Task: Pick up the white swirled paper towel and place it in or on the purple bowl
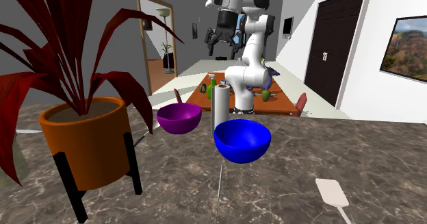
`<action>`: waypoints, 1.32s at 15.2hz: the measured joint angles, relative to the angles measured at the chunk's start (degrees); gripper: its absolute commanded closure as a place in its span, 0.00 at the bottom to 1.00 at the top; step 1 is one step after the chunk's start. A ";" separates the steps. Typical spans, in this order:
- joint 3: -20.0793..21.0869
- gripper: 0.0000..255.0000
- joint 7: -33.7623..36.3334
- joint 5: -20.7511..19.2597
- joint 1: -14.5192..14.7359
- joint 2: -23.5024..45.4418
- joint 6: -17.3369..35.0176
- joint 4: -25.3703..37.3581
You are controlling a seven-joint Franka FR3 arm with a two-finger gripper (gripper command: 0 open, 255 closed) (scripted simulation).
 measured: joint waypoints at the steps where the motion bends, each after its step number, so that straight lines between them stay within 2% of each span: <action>1: 0.00 0.00 0.00 0.00 0.00 0.00 0.00 0.00; 5: -0.14 0.00 1.50 1.76 0.38 -0.83 5.24 -5.81; 9: 0.01 0.00 3.38 4.12 1.08 -1.18 13.15 -13.59; 17: -0.03 0.00 3.66 4.64 1.18 0.78 20.63 -18.91; 20: 0.09 0.00 3.78 4.69 1.23 0.89 21.32 -19.48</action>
